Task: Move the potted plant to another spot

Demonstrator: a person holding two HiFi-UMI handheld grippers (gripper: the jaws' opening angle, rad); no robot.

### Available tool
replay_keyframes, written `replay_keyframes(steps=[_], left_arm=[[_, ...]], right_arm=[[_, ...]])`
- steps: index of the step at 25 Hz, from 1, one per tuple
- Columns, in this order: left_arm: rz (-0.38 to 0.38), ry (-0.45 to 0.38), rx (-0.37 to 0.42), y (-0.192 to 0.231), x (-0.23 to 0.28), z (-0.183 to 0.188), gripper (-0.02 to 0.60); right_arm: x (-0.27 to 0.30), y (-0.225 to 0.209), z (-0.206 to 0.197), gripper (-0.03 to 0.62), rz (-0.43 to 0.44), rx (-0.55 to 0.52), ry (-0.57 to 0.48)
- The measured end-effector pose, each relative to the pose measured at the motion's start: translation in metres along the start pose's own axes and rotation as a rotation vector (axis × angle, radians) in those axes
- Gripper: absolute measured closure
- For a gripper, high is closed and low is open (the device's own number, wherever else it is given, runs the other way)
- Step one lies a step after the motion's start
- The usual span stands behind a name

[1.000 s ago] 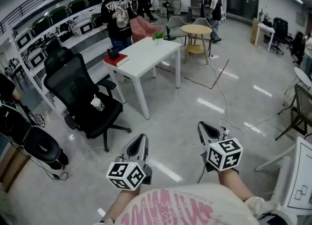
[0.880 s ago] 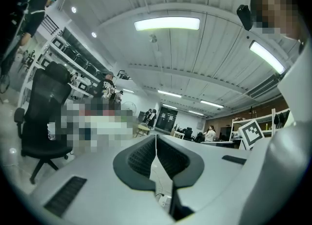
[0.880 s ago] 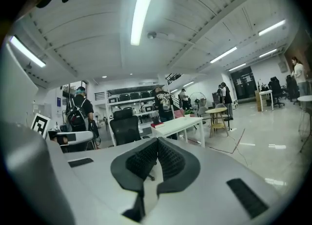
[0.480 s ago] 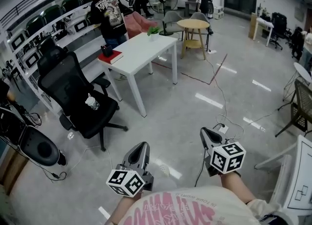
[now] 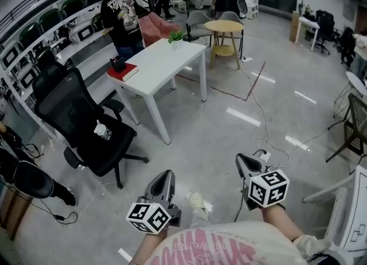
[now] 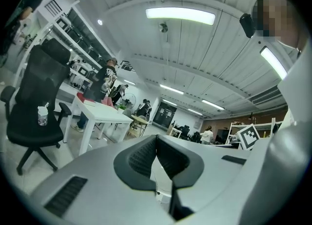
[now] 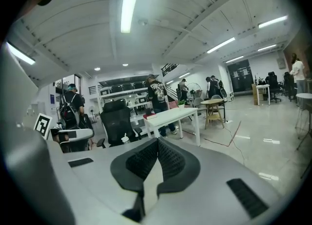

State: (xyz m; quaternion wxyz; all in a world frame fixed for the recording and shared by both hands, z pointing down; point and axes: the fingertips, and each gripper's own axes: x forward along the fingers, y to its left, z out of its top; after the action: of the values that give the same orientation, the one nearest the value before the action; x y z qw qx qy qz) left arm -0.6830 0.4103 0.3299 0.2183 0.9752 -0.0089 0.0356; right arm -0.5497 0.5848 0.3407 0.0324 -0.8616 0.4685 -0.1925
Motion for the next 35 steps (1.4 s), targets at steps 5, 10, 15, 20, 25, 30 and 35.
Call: replay_keyframes(steps=[5, 10, 15, 20, 25, 30, 35], left_arm=[[-0.054, -0.007, 0.021, 0.03, 0.073, 0.029, 0.557], [-0.103, -0.041, 0.076, 0.062, 0.139, 0.082, 0.557], [-0.116, -0.084, 0.105, 0.098, 0.191, 0.129, 0.557], [-0.123, -0.126, 0.054, 0.134, 0.232, 0.154, 0.557], [-0.132, -0.126, 0.011, 0.157, 0.256, 0.161, 0.557], [-0.119, -0.093, 0.007, 0.176, 0.273, 0.153, 0.557], [-0.11, -0.079, -0.02, 0.204, 0.279, 0.154, 0.557]], right_arm=[[0.068, -0.028, 0.035, 0.58, -0.014, -0.007, -0.008], [0.142, -0.042, 0.088, 0.582, -0.004, -0.024, -0.05], [0.207, -0.052, 0.133, 0.581, 0.016, -0.021, -0.091], [0.259, -0.065, 0.15, 0.581, 0.008, -0.046, -0.09], [0.294, -0.077, 0.154, 0.581, 0.009, -0.022, -0.089], [0.317, -0.082, 0.14, 0.581, 0.004, -0.048, -0.031], [0.352, -0.081, 0.143, 0.58, 0.014, -0.029, -0.001]])
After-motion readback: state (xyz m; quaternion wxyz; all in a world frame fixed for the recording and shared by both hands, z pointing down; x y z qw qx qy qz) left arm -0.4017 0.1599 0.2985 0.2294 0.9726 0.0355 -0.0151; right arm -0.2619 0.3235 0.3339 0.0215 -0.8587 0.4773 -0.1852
